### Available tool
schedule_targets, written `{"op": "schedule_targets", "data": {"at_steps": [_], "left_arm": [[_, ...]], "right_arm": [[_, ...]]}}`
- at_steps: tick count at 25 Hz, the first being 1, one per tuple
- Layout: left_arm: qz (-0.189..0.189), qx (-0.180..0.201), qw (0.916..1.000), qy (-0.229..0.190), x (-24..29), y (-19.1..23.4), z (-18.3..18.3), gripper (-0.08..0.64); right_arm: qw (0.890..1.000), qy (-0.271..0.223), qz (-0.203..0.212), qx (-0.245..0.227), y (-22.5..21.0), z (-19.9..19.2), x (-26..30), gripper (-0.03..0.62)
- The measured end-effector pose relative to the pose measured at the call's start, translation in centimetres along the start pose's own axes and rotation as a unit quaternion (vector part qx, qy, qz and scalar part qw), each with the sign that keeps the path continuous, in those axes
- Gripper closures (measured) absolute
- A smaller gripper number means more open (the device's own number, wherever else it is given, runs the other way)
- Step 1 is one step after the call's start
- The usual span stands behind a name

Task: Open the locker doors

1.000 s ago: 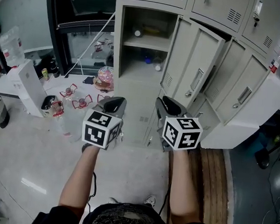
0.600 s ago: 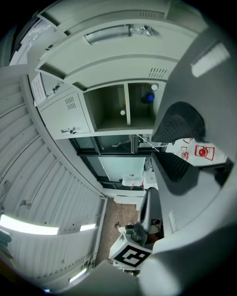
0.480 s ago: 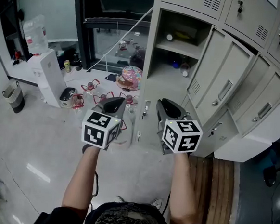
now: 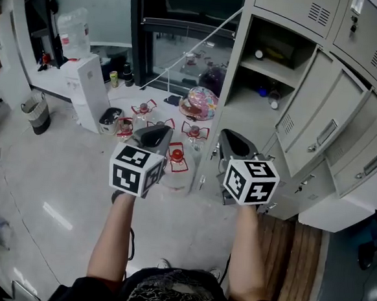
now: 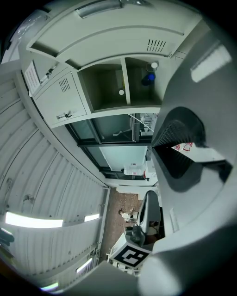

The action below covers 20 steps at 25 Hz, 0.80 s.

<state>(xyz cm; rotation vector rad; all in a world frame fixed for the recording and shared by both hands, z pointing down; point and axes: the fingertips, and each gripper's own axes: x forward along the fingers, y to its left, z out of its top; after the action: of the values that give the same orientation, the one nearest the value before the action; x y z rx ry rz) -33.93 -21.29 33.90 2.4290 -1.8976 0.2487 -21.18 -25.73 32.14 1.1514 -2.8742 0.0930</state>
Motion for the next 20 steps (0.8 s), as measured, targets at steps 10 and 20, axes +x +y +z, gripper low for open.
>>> {"op": "schedule_targets", "data": {"at_steps": [10, 20], "left_arm": [[0.017, -0.009, 0.9998, 0.0, -0.8, 1.8, 0.0, 0.56], [0.008, -0.007, 0.9999, 0.002, -0.3, 1.8, -0.3, 0.56]], "right_arm": [[1.0, 0.0, 0.001, -0.004, -0.2, 0.3, 0.2, 0.592], [1.0, -0.002, -0.003, -0.003, -0.2, 0.1, 0.4, 0.592]]}}
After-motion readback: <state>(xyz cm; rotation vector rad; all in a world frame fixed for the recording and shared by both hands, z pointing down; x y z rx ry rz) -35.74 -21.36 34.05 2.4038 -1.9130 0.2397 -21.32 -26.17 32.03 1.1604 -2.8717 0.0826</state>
